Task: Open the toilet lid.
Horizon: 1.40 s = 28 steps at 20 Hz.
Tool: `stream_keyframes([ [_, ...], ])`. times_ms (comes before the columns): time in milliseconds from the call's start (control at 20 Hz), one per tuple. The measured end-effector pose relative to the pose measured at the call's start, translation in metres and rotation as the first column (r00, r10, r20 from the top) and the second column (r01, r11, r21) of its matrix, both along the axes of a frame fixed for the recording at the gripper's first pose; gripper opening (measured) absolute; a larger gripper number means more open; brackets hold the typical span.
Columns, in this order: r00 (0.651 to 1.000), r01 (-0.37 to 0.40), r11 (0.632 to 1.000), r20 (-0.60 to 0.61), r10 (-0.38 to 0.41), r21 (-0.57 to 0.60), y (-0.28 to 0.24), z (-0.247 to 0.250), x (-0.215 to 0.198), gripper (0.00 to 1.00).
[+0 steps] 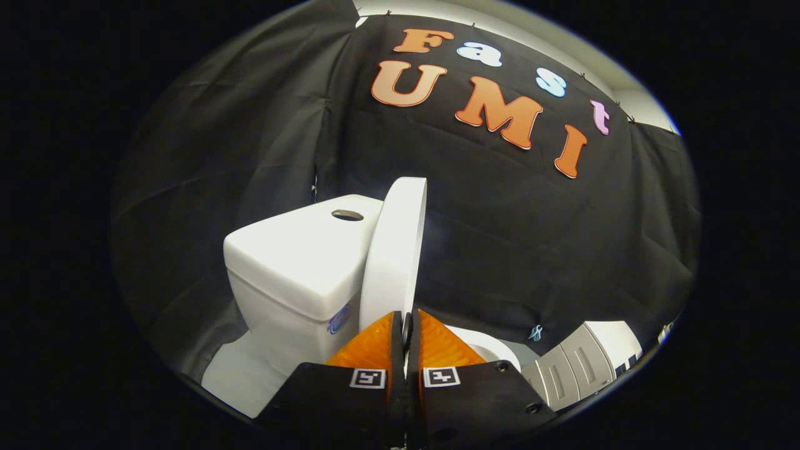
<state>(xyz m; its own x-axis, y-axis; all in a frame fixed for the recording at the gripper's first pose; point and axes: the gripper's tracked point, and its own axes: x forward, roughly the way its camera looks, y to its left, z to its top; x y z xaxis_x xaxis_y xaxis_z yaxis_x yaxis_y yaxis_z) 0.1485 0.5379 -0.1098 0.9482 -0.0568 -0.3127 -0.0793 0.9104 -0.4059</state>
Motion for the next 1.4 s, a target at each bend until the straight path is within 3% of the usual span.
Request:
stream_keyframes([
  [400, 0.999, 0.003, 1.0, -0.04, -0.003, 0.003, 0.001, -0.002, 0.002, 0.1],
  [550, 0.997, -0.022, 0.998, -0.071, 0.027, 0.065, 0.005, -0.005, 0.002, 0.25],
  [600, 0.995, -0.035, 0.996, -0.086, 0.043, 0.087, 0.007, -0.006, 0.002, 0.34],
  [650, 0.995, -0.04, 0.994, -0.091, 0.049, 0.098, 0.007, -0.007, 0.0, 0.49],
  [750, 0.996, -0.03, 0.995, -0.083, 0.038, 0.095, 0.0, 0.0, 0.001, 0.67],
  [850, 0.997, -0.038, 0.992, -0.068, 0.046, 0.124, -0.002, 0.009, 0.002, 0.77],
  [1100, 0.998, -0.064, 0.971, -0.006, 0.067, 0.231, -0.022, 0.05, 0.004, 0.77],
  [1400, 0.998, -0.025, 0.946, 0.056, 0.007, 0.324, -0.109, 0.104, 0.005, 0.77],
])
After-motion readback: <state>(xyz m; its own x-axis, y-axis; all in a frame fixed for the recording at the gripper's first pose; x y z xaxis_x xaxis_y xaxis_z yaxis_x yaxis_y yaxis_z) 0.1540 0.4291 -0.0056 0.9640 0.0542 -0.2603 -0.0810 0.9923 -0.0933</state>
